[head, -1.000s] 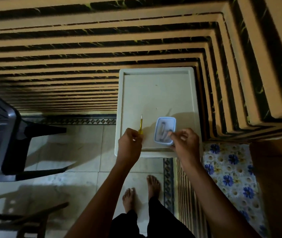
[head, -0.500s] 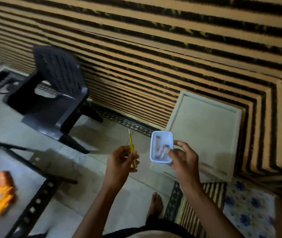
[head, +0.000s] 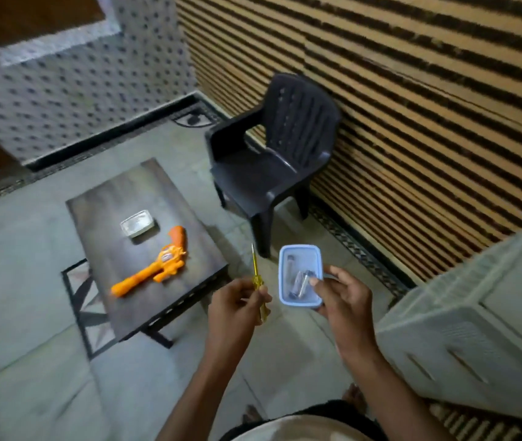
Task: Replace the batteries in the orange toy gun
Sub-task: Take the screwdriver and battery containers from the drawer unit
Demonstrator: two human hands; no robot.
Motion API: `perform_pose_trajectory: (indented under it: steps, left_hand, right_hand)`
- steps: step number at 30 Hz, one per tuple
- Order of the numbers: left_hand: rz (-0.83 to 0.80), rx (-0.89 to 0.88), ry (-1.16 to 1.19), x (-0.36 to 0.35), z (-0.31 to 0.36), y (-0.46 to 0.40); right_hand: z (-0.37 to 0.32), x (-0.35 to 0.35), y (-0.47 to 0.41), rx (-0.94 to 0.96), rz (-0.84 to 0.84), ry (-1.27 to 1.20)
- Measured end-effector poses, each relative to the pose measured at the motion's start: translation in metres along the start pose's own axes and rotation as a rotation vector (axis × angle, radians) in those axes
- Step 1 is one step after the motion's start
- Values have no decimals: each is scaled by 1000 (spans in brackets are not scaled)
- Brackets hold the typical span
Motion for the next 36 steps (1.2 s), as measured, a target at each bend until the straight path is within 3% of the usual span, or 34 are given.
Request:
perform_pose_trajectory:
  steps: [11, 22, 30, 36]
  left_hand:
    - [264, 189, 143, 197, -90, -5]
    - [453, 190, 91, 342, -106, -73]
    - [467, 210, 164, 422, -118, -138]
    - [314, 192, 150, 483, -158, -189]
  right_hand:
    - [60, -196, 27, -74, -218, 67]
    - [89, -378, -7, -110, -368, 68]
    - [95, -494, -19, -111, -450, 155]
    - [128, -548, -14, -126, -304, 151]
Point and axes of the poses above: each hand's wrist, its own y-axis away from the middle knuckle, its own x-axis out of the back of the hand, z = x × y, the point moved 9 cm from there along -y, towards the middle knuckle, and after that the axes turned 11 degrees about -y, right-handed, at the moved point
